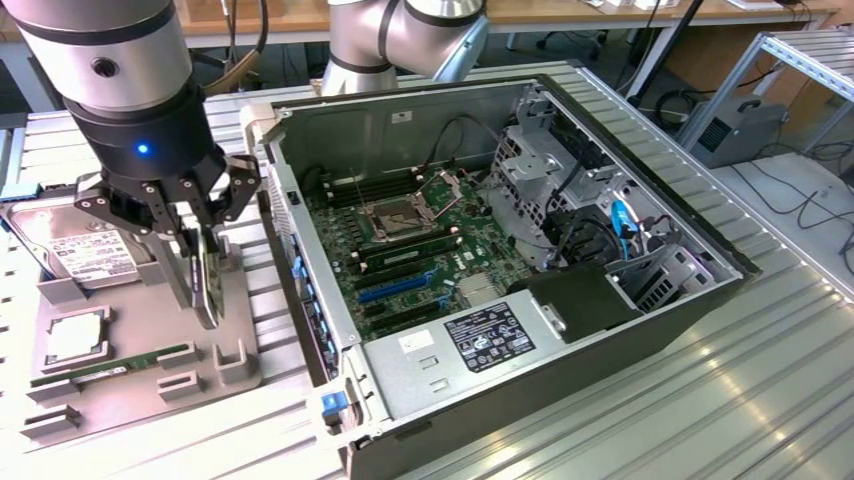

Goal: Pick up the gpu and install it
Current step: 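Pick up the gpu and move the gpu toward the slot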

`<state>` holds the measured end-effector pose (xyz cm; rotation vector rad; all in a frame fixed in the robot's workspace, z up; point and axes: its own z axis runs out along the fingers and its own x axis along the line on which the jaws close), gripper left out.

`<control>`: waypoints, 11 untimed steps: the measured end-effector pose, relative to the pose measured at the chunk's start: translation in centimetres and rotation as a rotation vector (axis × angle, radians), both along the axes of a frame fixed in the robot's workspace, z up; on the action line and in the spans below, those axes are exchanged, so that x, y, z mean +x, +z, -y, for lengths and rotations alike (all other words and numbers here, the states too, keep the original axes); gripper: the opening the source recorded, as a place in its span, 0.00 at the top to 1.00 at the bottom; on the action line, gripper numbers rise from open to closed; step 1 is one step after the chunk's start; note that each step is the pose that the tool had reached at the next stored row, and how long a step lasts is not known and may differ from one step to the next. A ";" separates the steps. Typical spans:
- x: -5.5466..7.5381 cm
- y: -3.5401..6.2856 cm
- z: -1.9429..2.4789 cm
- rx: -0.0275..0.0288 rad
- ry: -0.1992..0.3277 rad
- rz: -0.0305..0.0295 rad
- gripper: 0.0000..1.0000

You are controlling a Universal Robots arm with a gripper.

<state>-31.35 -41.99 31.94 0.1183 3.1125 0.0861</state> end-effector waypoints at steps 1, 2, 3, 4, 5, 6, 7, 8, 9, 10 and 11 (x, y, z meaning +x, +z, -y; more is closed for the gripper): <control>0.0 0.02 0.00 0.0001 0.000 0.0001 0.73; 0.0 0.05 0.00 0.0000 0.000 0.0000 0.73; 0.0 0.09 0.00 0.0000 0.000 0.0000 0.73; 0.0 0.11 0.00 0.0000 0.000 0.0000 0.73; 0.0 0.14 0.00 0.0000 0.000 0.0000 0.73; 0.0 0.19 0.00 0.0001 0.000 0.0000 0.73; 0.0 0.25 0.00 0.0000 0.000 0.0000 0.73; 0.0 0.27 0.00 0.0000 0.000 0.0000 0.73; 0.0 0.30 0.00 0.0000 0.000 0.0000 0.73; 0.0 0.33 0.00 0.0000 0.000 0.0000 0.73; 0.0 0.36 0.00 0.0000 0.000 0.0000 0.73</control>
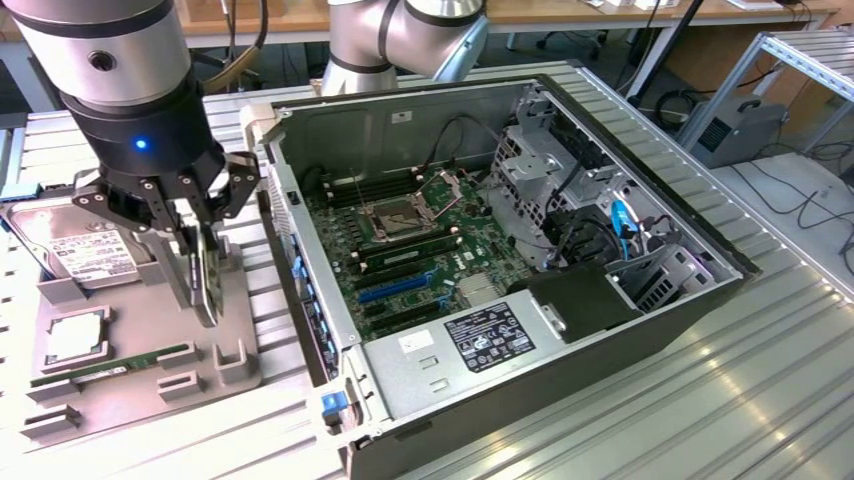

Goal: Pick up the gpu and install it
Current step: 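Pick up the gpu and move the gpu toward the slot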

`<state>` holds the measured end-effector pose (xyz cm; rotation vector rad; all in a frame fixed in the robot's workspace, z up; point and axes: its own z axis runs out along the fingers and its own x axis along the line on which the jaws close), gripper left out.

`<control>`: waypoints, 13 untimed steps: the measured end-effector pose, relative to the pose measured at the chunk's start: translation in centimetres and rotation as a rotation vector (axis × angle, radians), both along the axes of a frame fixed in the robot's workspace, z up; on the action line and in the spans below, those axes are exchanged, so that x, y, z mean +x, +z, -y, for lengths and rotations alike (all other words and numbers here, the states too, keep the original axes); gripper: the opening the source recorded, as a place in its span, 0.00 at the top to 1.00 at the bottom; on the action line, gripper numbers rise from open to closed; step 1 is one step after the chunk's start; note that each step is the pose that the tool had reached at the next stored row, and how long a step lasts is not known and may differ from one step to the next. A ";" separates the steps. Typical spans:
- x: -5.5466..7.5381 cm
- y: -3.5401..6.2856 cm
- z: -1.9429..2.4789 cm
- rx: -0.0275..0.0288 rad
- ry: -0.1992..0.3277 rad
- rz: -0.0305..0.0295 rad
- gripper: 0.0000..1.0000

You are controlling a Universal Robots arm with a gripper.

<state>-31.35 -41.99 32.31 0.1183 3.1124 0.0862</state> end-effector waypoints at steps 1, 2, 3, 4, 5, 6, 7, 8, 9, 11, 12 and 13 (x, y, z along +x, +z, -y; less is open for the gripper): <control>0.0 0.03 0.00 0.0000 0.000 0.0000 0.73; 0.0 0.06 0.00 0.0000 0.000 0.0000 0.73; 0.0 0.08 0.00 0.0000 0.000 0.0000 0.73; 0.0 0.12 0.00 0.0000 0.000 0.0000 0.73; 0.0 0.20 0.00 0.0000 0.000 0.0000 0.73; 0.0 0.49 0.00 0.0000 0.000 0.0000 0.73; 0.0 0.83 0.00 0.0000 0.000 0.0000 0.73; 0.0 1.10 0.00 0.0000 0.000 0.0000 0.73; 0.0 1.22 0.00 0.0000 0.000 0.0000 0.73; 0.0 1.33 0.00 0.0000 0.000 0.0000 0.73; 0.0 1.36 0.00 -0.0001 0.000 -0.0001 0.73; 0.0 1.52 0.00 -0.0001 0.000 -0.0001 0.73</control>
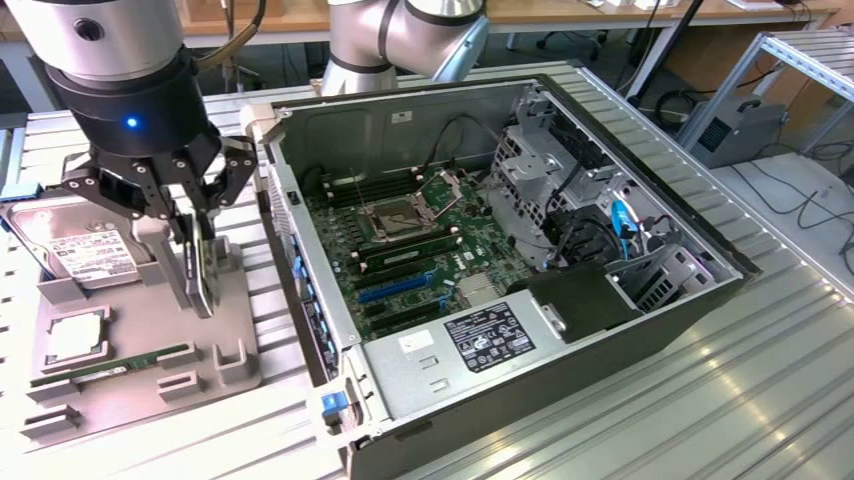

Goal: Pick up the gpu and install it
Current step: 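Pick up the gpu and move the gpu toward the slot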

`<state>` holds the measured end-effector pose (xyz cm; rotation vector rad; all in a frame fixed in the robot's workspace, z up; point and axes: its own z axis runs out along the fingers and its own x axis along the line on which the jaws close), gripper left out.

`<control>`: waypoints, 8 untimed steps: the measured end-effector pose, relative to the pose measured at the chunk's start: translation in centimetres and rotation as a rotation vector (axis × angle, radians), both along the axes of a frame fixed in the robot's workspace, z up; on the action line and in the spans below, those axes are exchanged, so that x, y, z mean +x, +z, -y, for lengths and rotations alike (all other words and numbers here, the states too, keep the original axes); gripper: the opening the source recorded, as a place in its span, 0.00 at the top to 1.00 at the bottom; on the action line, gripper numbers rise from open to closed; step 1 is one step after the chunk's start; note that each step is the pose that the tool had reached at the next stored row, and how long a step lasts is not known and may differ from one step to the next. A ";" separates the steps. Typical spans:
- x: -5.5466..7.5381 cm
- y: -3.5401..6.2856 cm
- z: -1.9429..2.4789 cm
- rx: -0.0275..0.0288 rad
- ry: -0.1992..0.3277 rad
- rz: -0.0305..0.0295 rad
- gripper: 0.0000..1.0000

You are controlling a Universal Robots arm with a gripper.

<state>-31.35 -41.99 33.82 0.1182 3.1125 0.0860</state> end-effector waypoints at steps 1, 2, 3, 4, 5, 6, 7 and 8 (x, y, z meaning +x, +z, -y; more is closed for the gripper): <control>0.0 0.29 0.00 0.0001 0.000 0.0002 0.73; 0.0 0.51 0.00 0.0001 0.000 0.0001 0.73; 0.0 0.74 0.00 0.0001 0.000 0.0001 0.73; 0.0 0.90 0.00 0.0000 0.000 0.0000 0.73; 0.0 0.99 0.00 0.0001 0.000 0.0001 0.73; 0.0 1.23 0.00 0.0000 0.000 0.0001 0.73; 0.0 1.43 0.00 0.0000 0.000 0.0000 0.73; 0.0 1.47 0.00 0.0000 0.000 0.0000 0.73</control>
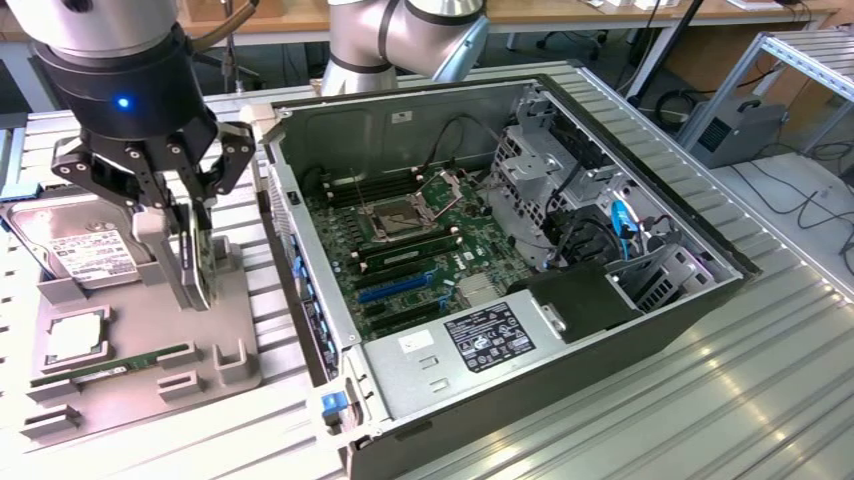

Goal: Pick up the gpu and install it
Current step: 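Pick up the gpu and move the gpu toward the slot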

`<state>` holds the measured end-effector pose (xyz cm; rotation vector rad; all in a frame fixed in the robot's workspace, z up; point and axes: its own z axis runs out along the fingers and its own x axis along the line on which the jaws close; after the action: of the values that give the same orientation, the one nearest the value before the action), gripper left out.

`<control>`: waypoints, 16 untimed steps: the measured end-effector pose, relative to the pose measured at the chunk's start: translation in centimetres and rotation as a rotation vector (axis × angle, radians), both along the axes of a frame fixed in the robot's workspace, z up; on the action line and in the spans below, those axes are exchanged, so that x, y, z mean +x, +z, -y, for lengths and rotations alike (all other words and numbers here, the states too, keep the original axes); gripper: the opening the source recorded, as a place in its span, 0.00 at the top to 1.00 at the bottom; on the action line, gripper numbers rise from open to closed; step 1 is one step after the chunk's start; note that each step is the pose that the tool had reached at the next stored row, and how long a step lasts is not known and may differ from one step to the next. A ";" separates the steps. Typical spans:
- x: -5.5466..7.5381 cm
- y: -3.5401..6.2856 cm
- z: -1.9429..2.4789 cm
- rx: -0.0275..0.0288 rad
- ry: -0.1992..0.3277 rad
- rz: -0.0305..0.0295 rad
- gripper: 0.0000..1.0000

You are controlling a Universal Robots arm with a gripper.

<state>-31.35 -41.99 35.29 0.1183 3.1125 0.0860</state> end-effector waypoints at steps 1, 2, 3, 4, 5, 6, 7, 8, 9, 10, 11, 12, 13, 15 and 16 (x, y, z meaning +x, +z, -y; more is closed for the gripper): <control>0.0 0.04 0.00 0.0000 0.000 0.0000 0.73; 0.0 0.08 0.00 0.0000 0.000 0.0000 0.73; 0.0 0.11 0.00 0.0001 0.000 0.0001 0.73; 0.0 0.14 0.00 0.0001 0.000 0.0001 0.73; 0.0 0.17 0.00 0.0001 0.000 0.0002 0.73; 0.0 0.19 0.00 0.0001 0.000 0.0002 0.73; 0.0 0.22 0.00 0.0001 0.000 0.0001 0.73; 0.0 0.26 0.00 0.0000 0.000 0.0001 0.73; 0.0 0.30 0.00 0.0000 0.000 0.0000 0.73; 0.0 0.35 0.00 0.0000 0.000 0.0001 0.73; 0.0 0.42 0.00 0.0001 0.000 0.0001 0.73; 0.0 0.47 0.00 0.0001 0.000 0.0001 0.73; 0.0 0.50 0.00 0.0000 0.000 0.0001 0.73; 0.0 0.54 0.00 0.0000 0.000 0.0001 0.73; 0.0 0.56 0.00 0.0000 0.000 0.0001 0.73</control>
<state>-31.35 -41.99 35.86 0.1183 3.1124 0.0861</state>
